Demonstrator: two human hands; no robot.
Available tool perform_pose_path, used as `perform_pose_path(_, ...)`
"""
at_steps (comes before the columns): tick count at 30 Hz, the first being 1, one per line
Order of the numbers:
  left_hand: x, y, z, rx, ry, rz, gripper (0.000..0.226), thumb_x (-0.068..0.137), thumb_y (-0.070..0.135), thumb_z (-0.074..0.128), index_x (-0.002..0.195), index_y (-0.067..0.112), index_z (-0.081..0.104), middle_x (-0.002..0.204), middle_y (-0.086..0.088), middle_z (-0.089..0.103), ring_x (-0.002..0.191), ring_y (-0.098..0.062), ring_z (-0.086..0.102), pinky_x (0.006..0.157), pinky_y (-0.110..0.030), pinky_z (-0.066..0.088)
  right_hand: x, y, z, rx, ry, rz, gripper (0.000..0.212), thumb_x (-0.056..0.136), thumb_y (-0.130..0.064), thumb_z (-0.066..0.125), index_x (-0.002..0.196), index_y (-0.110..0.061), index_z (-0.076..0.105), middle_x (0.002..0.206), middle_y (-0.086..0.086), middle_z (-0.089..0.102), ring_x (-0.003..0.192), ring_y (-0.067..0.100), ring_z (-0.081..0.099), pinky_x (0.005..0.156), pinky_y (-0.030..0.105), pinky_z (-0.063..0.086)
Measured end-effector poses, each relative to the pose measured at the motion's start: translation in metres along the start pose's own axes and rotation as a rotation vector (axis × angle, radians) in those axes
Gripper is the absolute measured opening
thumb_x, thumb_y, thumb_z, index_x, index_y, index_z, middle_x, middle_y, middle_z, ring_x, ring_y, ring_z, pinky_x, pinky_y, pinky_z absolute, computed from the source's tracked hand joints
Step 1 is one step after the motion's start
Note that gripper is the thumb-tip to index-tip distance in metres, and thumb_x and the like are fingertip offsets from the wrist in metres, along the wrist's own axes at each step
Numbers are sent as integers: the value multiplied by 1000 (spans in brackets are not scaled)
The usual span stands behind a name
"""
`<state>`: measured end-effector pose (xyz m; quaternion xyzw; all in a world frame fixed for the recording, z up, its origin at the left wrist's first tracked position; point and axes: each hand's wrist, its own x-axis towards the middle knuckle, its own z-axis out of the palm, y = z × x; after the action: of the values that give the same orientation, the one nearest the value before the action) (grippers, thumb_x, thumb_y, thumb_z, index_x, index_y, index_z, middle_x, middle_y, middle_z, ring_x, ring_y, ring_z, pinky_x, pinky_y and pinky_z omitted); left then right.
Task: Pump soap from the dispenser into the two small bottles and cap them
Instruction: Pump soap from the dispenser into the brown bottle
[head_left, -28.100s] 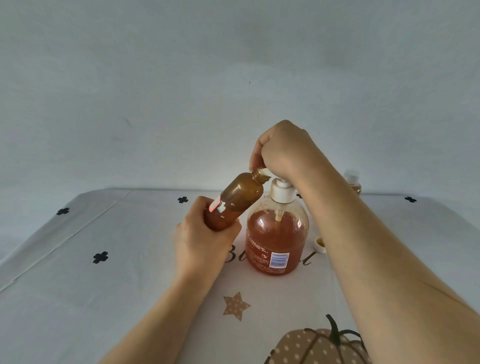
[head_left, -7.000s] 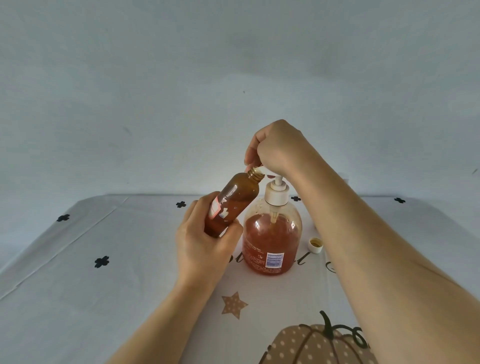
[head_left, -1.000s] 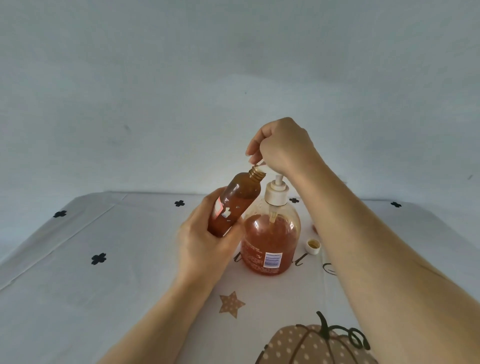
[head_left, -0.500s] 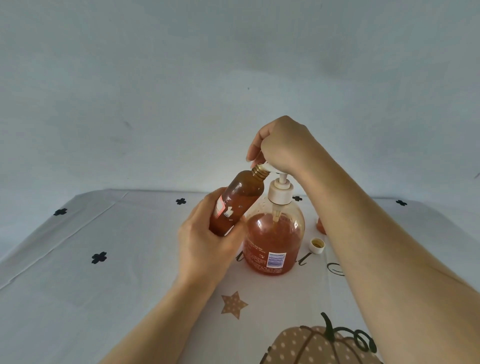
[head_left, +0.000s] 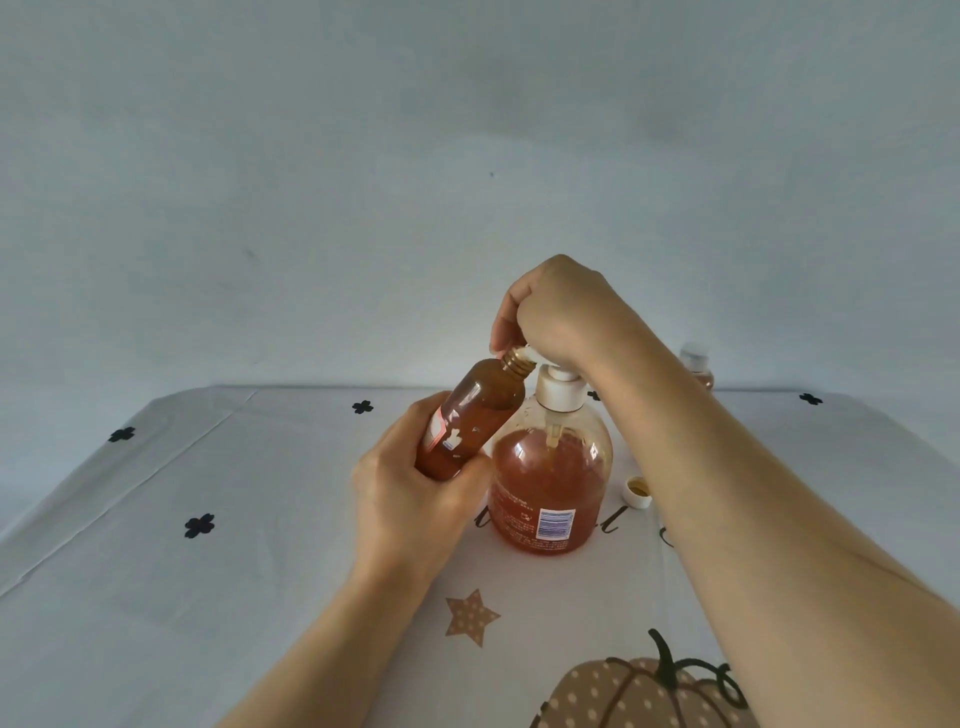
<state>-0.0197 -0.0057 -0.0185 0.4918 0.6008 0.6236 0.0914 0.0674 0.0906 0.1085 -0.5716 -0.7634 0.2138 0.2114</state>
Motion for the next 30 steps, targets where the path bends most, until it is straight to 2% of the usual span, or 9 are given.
perform_pose_path(4,-1,4,0,18,-23,23,36,71,11,72,92,38,62,68,19,61,62,-2,56,55,-9,41,-2,-4,-7,33,34,-17,32,80,0,48,87,-16,75,96,6,73,91,26,68,88,41,57)
perform_pose_path(8,-1,8,1,40,-1,40,42,66,32,64,106,43,58,78,25,63,71,5,58,62,-9,43,-6,-6,-14,65,44,-47,39,82,3,44,73,-23,71,94,7,74,96,26,69,91,45,56)
perform_pose_path(10,0,7,1,42,1,26,52,65,36,64,117,40,54,85,23,64,77,2,60,68,-19,50,-8,-6,-15,83,61,-54,40,83,4,44,71,-25,69,93,8,75,98,26,69,91,46,55)
perform_pose_path(12,-1,7,1,32,6,17,57,65,35,64,120,40,48,90,22,60,75,-2,61,66,-32,55,-6,-5,-15,88,78,-54,41,84,4,43,71,-25,68,94,7,75,98,26,69,92,45,55)
perform_pose_path(13,-1,6,1,23,7,22,55,66,34,64,118,39,47,92,23,58,73,-3,61,64,-34,54,-6,-5,-15,87,80,-50,41,84,5,43,71,-25,68,94,8,75,98,26,69,92,44,55)
perform_pose_path(17,-2,6,0,-14,-9,55,38,68,28,61,101,38,45,81,22,56,61,-5,56,55,-17,43,-4,-3,-14,93,83,-39,40,85,4,44,71,-24,69,93,8,74,94,27,70,92,43,55)
perform_pose_path(22,-1,3,0,-21,-21,117,33,71,48,57,96,28,51,75,18,55,64,-6,52,56,-9,36,-4,-4,-14,81,69,-37,39,86,4,44,77,-23,71,97,6,74,97,27,69,93,43,55)
perform_pose_path(27,-2,5,-3,-60,-30,127,34,75,53,57,95,25,55,70,23,56,62,0,51,55,-5,36,-5,-6,-15,54,34,-34,38,84,3,46,71,-24,70,97,6,74,96,27,69,92,43,55)
perform_pose_path(30,-2,6,-3,-67,-17,118,33,75,55,58,91,27,56,68,24,56,62,0,51,55,-5,36,-4,-8,-14,25,8,-50,34,82,3,50,80,-20,75,99,6,73,99,28,67,92,43,55)
